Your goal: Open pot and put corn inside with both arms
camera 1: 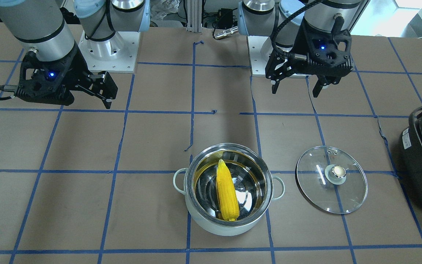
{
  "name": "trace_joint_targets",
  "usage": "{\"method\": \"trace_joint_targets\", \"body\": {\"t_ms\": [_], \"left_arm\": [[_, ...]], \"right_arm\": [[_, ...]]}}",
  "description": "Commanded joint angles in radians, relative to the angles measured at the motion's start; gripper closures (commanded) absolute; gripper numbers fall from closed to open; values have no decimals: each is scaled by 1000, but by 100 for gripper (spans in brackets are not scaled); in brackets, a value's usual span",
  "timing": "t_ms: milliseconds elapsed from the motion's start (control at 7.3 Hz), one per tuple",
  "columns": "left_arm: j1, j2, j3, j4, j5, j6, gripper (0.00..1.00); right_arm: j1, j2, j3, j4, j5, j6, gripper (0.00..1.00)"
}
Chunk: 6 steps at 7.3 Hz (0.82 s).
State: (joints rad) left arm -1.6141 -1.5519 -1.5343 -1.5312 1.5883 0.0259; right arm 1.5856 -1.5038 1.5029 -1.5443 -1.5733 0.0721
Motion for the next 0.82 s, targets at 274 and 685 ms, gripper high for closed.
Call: {"method": "trace_joint_targets", "body": {"t_ms": [274, 685], "left_arm": [[-18, 6, 3, -26, -1, -64, 0], [-18, 15, -3, -26, -1, -60, 0]], "right_arm": [[-15, -26, 19, 4, 1, -34, 0], [-15, -24, 19, 0, 1, -34, 0]]}}
